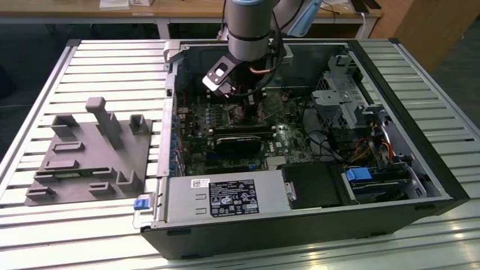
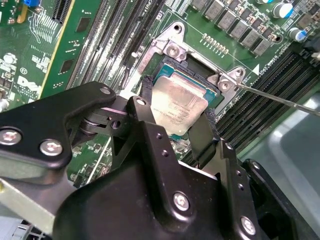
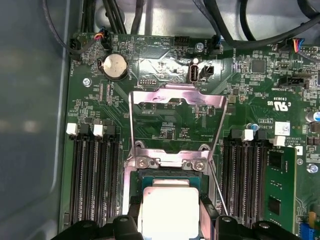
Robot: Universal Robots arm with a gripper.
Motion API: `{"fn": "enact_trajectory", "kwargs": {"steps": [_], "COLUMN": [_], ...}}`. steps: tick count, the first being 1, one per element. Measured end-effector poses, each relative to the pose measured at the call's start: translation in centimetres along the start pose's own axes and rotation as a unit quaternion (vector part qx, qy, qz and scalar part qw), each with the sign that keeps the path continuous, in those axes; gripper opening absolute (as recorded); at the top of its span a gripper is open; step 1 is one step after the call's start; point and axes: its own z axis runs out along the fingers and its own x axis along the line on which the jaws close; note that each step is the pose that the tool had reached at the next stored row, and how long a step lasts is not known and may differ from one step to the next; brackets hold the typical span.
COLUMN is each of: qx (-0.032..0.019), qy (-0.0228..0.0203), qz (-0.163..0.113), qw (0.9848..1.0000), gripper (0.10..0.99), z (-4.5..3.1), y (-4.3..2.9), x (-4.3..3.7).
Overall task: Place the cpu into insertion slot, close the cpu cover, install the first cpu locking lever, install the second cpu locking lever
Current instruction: 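Place the cpu into insertion slot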
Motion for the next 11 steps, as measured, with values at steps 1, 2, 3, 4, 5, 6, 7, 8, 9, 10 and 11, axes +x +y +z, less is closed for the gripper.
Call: {"fn": "enact_trajectory", "kwargs": {"steps": [1,2,3,4,5,6,7,8,9,10,11], "qx": [0.0,0.0,0.0,0.0,0.0,0.0,0.0,0.0,0.0,0.0,-0.0001], "qy": [-0.0001,-0.0001,-0.0001,-0.0001,-0.0001,-0.0003,-0.0003,-0.0004,-0.0004,-0.0005,-0.0006], "qz": [0.0,0.0,0.001,0.001,0.002,0.003,0.005,0.006,0.007,0.009,0.01], "qw": [1.0,1.0,1.0,1.0,1.0,1.0,1.0,1.0,1.0,1.0,0.9999], "gripper": [0.537,0.537,0.537,0.537,0.537,0.537,0.537,0.537,0.537,0.537,0.537], "z": [0.03,0.07,0.12,0.17,0.2,0.23,0.27,0.3,0.33,0.37,0.4], "y": [0.0,0.0,0.0,-0.01,-0.01,-0.01,-0.01,-0.01,-0.01,-0.01,-0.01], "x": [0.0,0.0,0.0,0.0,0.01,0.03,0.06,0.09,0.12,0.15,0.19]}}
